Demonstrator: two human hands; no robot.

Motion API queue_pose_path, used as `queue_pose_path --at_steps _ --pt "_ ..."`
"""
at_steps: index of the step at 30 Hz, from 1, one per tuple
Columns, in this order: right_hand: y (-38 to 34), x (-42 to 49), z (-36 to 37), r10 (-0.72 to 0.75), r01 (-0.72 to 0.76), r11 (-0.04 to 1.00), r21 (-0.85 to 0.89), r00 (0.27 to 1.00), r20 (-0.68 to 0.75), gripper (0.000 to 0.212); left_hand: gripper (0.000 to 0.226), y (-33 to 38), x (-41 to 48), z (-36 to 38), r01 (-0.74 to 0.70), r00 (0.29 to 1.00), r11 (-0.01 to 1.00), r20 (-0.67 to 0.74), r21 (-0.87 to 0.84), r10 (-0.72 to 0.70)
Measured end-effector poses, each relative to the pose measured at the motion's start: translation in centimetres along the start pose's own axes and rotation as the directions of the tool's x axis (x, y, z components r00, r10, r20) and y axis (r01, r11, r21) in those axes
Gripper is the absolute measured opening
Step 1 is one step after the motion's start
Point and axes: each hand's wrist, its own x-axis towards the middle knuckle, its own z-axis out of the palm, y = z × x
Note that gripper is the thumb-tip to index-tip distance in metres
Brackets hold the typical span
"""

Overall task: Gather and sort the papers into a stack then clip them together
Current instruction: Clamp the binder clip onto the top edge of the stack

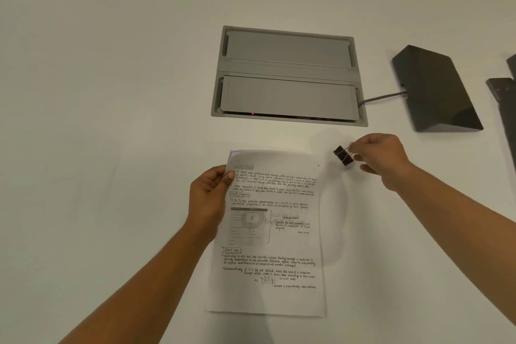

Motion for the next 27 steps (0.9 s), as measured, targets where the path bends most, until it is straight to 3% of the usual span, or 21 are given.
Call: queue_pose_path --at_steps 7,11,14,20,22,27 --pt "-2.8 -3.7 0.9 -0.077 0.065 0.996 0.061 0.975 0.208 0.005 0.012 -0.3 0.6 -0.3 0.033 0.999 0.999 -0.001 -0.022 -0.033" --pt "-3.9 -5.4 2.8 -0.159 0.156 0.987 0.037 0.937 0.31 0.016 0.013 -0.4 0.7 -0.4 0.037 0.999 0.999 0.004 -0.036 -0.037" --pt "-4.8 -6.3 4.3 -0.176 0.216 0.974 -0.063 0.907 0.384 0.028 0.014 -0.6 0.8 -0.4 0.032 0.999 0.998 0.007 -0.045 -0.032" --pt "-6.6 -7.2 6.2 -0.267 0.383 0.902 -0.198 0.857 0.441 0.027 0.016 -0.9 0.9 -0.6 0.029 1.0 0.998 -0.01 -0.054 -0.03" --pt "-7.2 -7.3 6.5 -0.311 0.474 0.837 -0.274 0.824 0.474 0.037 0.018 -1.0 0.9 -0.6 0.028 1.0 0.998 -0.012 -0.053 -0.028" --pt "-8.9 -7.7 7.2 -0.481 0.709 0.527 -0.469 0.704 0.523 0.046 0.021 -1.2 1.0 -0.6 0.028 0.999 0.998 -0.021 -0.056 -0.029"
